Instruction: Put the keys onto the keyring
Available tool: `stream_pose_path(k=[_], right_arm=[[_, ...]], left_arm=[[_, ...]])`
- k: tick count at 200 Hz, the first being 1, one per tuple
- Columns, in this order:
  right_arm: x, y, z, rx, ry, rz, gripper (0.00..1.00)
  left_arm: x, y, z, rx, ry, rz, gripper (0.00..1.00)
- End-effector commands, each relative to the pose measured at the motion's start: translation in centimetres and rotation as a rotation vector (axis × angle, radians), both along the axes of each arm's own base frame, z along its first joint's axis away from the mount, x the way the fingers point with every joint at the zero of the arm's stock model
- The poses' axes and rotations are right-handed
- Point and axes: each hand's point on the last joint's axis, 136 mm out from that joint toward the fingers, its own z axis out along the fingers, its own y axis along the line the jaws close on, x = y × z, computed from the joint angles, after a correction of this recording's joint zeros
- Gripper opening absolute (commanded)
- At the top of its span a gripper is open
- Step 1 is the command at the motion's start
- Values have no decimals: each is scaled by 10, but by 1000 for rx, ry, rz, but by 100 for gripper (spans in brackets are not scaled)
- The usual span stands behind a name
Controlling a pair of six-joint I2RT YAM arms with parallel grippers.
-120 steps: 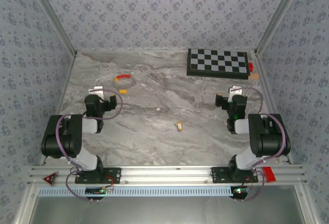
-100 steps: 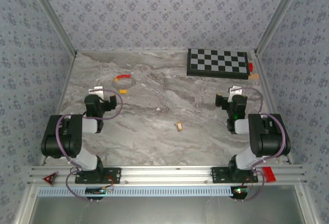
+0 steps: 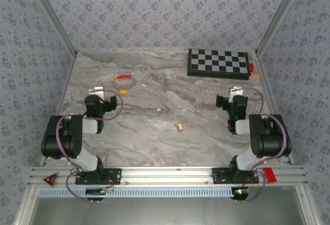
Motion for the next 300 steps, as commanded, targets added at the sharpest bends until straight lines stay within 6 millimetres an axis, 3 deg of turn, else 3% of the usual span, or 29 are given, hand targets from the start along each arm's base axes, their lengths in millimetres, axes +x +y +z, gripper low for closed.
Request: stream_pose_path(k=[1, 95, 162, 207, 223, 239, 265, 279, 292, 300], right_arm=[[5, -1, 11, 3, -22, 2, 99], [5, 0, 12, -1, -27, 2, 99], [-2, 27, 15, -48, -68, 137, 99], [-2, 22, 15, -52, -68, 106, 99], [-6, 12, 21, -61, -96, 34, 99], [-12, 7, 36, -72, -127, -8, 99], [-24, -4, 70, -69, -138, -109, 99], [-36, -14, 86, 56, -131, -207, 99], [-43, -14, 103, 218, -135, -215, 100], [-47, -13, 116, 282, -156, -206, 99]], left_arm=[[10, -1, 17, 0, -48, -12, 100], [10, -1, 16, 0, -47, -12, 100], [10, -1, 17, 1, -49, -12, 100], [10, 0, 16, 1, -47, -11, 100], [13, -1, 32, 8, -39, -13, 100], [16, 13, 53, 11, 37, 78, 100], [13, 28, 108, -43, 80, 209, 100], [6, 35, 136, -128, 60, 304, 100], [-11, 46, 152, -194, 84, 417, 100], [-15, 43, 158, -228, 90, 398, 100]])
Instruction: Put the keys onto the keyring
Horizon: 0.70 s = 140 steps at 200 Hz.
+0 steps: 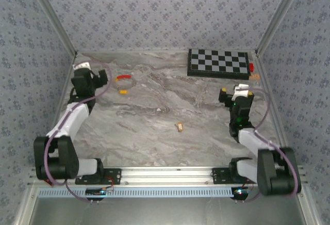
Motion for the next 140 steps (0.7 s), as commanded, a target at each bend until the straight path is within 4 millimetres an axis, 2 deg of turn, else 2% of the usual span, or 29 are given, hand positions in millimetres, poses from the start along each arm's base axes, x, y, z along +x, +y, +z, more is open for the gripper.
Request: stream_pose_path(k=[1, 9, 16, 39, 60, 86, 125, 140], right_arm=[[-18, -12, 12, 248, 37, -77, 99], [-26, -21, 20, 364, -6, -147, 100], [-29, -20, 22, 413, -22, -148, 100], [-30, 0, 57, 470, -139, 23, 100], [-27, 22, 67, 503, -124, 135, 99], [-20, 51, 54, 512, -2, 179, 99], [-23, 126, 28, 480, 171, 342, 99], [-26, 149, 15, 467, 232, 409, 99]], left_arm=[[-42, 14, -8, -145, 155, 154, 100], [-43, 4, -1, -202, 138, 89, 100], [-45, -6, 4, -236, 126, 38, 100], [-52, -27, 15, -334, 85, -57, 100], [-52, -42, 15, -379, 76, -89, 100], [-49, -65, -1, -364, 124, -107, 100], [-34, -101, -33, -342, 174, -181, 99], [-25, -113, -47, -335, 211, -215, 100]])
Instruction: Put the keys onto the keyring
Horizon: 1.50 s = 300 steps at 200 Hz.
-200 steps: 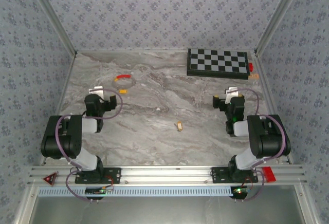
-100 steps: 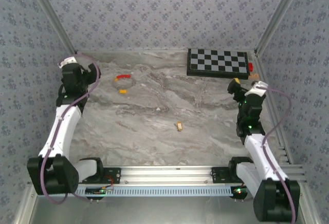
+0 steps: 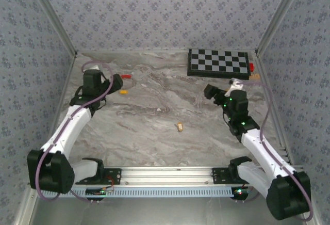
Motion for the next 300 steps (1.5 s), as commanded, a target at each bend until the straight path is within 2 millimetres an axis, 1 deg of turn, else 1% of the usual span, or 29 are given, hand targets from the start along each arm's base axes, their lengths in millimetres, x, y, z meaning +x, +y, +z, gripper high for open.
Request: stream_pose_path(k=[1, 21, 35, 48, 62, 81, 86, 101, 128, 151, 201, 207, 214, 244, 263, 285, 300], right_arm=[[-5, 30, -15, -13, 81, 94, 99], [-9, 45, -36, -50, 131, 130, 99], [-10, 53, -51, -58, 143, 152, 99], [-10, 58, -59, -64, 175, 161, 99], [-9, 60, -64, -77, 192, 161, 99], [-8, 60, -69, -85, 218, 152, 99], [-8, 61, -70, -87, 219, 155, 99], [-8, 63, -72, -89, 223, 159, 99], [-7, 61, -74, -105, 235, 146, 99], [-8, 62, -75, -102, 236, 150, 99], [-8, 64, -75, -98, 239, 156, 100], [-8, 64, -75, -98, 240, 159, 99], [-8, 64, -75, -98, 239, 158, 99], [-8, 67, -76, -99, 246, 167, 99], [-9, 69, -74, -98, 242, 178, 99], [-10, 72, -73, -100, 237, 190, 99], [-11, 74, -74, -103, 238, 194, 99]], left_arm=[[15, -13, -12, 1, 6, -28, 100], [30, -25, -30, 34, 67, -76, 98], [40, -30, -43, 59, 98, -94, 97], [50, -33, -54, 75, 134, -103, 92], [62, -37, -65, 92, 182, -121, 84], [79, -39, -85, 125, 243, -128, 79], [84, -40, -87, 133, 249, -128, 79], [97, -42, -98, 143, 275, -132, 70], [113, -46, -113, 153, 334, -130, 64], [120, -51, -120, 135, 355, -133, 57], [125, -64, -137, 112, 407, -137, 54], [126, -65, -137, 119, 408, -141, 52], [127, -66, -138, 131, 410, -142, 52], [132, -60, -140, 204, 416, -132, 52], [135, -54, -146, 259, 442, -133, 55], [133, -62, -159, 236, 475, -169, 58], [130, -69, -165, 196, 485, -185, 58]])
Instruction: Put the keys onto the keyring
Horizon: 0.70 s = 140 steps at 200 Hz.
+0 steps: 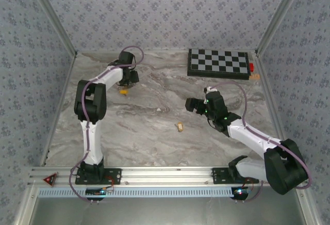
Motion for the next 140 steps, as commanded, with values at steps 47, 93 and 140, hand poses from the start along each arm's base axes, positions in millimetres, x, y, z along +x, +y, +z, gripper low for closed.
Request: stream_pose_path(k=[47, 93, 140], right_arm=[[3, 9, 10, 5, -13, 16, 99], [3, 13, 10, 6, -13, 27, 99], [1, 18, 8, 1, -7, 43, 99]], left_arm=[[-26, -36, -19, -97, 93, -65, 58], [-65, -67, -34, -167, 140, -92, 58], [-119, -100, -36, -203, 160, -118, 58]])
